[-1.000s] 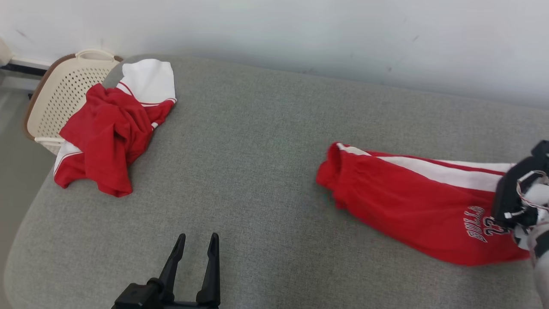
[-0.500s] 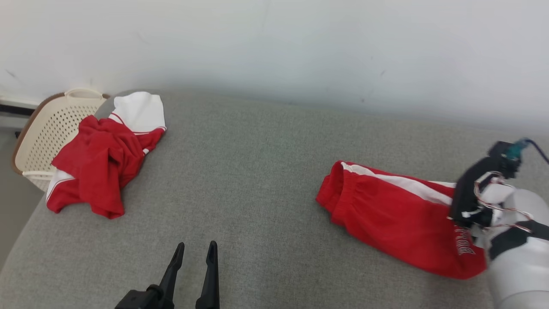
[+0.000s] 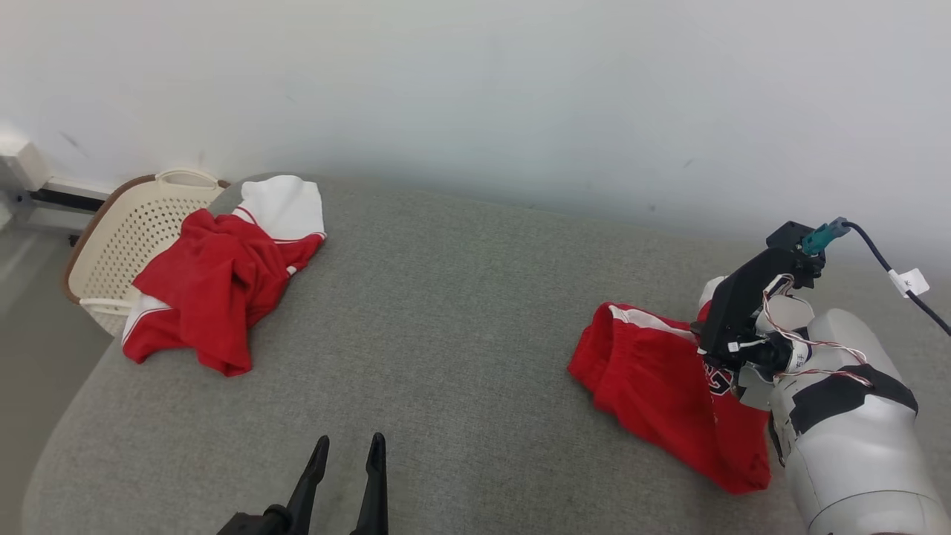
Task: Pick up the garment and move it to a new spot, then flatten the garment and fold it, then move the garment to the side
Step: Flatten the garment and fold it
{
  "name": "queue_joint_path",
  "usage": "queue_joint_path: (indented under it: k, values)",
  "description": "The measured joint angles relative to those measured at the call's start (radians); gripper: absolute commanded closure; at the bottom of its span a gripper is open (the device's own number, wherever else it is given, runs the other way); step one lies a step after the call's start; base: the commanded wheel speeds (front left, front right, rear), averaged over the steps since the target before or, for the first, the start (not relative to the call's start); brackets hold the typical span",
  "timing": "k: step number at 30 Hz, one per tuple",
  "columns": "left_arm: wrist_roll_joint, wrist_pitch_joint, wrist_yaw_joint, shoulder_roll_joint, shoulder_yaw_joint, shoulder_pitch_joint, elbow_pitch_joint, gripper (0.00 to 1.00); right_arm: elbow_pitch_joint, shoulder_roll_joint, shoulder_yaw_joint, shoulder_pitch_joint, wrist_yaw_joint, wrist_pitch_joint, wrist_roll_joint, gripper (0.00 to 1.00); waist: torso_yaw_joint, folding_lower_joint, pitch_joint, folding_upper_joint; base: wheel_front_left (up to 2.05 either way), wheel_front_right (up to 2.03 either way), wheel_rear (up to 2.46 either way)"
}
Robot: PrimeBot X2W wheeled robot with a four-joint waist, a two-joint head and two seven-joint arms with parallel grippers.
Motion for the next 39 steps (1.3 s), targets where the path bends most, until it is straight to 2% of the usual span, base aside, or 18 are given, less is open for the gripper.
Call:
queue_joint_path:
  k: [13, 14, 15, 16, 21, 26, 30, 36, 38, 39]
  values:
    - [0.0, 0.003, -0.005, -0.01, -0.023, 0.0, 0.009, 0.0, 0.163, 0.003, 0.015, -0.021, 0.0, -0.104, 0.046, 1.0, 0.114, 0.0001, 0.018, 0.0, 0.0, 0.0, 0.0]
    - [0.0, 0.003, -0.005, -0.01, -0.024, 0.0, 0.009, 0.0, 0.17, 0.004, 0.013, -0.021, 0.0, -0.119, 0.038, 0.52, 0.12, 0.0001, 0.019, 0.0, 0.0, 0.0, 0.0]
    - [0.0, 0.003, -0.005, -0.01, -0.024, 0.0, 0.01, 0.0, 0.175, 0.003, 0.009, -0.021, 0.0, -0.131, 0.031, 0.15, 0.126, 0.0001, 0.019, 0.0, 0.0, 0.0, 0.0]
    - [-0.001, 0.003, -0.005, -0.01, -0.024, 0.0, 0.01, 0.0, 0.181, 0.003, 0.002, -0.021, 0.0, -0.139, 0.028, 0.0, 0.13, 0.0001, 0.019, 0.0, 0.0, 0.0, 0.0]
    - [-0.005, 0.003, 0.003, -0.002, -0.018, 0.005, 0.01, 0.0, 0.199, 0.004, 0.017, -0.072, 0.0, -0.196, 0.061, 0.0, 0.132, 0.0, 0.001, 0.0, 0.0, 0.0, 0.0]
    - [-0.009, 0.003, 0.006, 0.007, -0.012, 0.018, 0.001, 0.0, 0.195, 0.004, 0.062, -0.12, 0.0, -0.277, 0.117, 0.0, 0.102, 0.0001, -0.014, 0.0, 0.0, 0.0, 0.0]
    - [-0.009, 0.003, 0.012, 0.009, -0.012, 0.02, -0.008, 0.0, 0.177, -0.002, 0.118, -0.117, 0.0, -0.311, 0.103, 0.0, 0.072, 0.0, -0.029, 0.0, 0.0, 0.0, 0.0]
    - [-0.012, 0.002, 0.02, 0.014, -0.005, 0.026, -0.019, 0.0, 0.162, -0.091, 0.225, -0.014, 0.0, -0.375, 0.02, 0.0, 0.026, 0.0, -0.049, 0.0, 0.0, 0.0, 0.0]
    - [-0.011, 0.002, 0.02, 0.014, -0.006, 0.028, -0.023, 0.0, 0.165, -0.102, 0.24, 0.03, 0.0, -0.393, 0.019, 0.0, 0.012, 0.0, -0.053, 0.0, 0.0, 0.0, 0.0]
    - [-0.011, 0.002, 0.02, 0.014, -0.007, 0.028, -0.025, 0.0, 0.168, -0.1, 0.25, 0.051, 0.0, -0.403, 0.023, 0.13, 0.006, 0.0, -0.054, 0.0, 0.0, 0.0, 0.0]
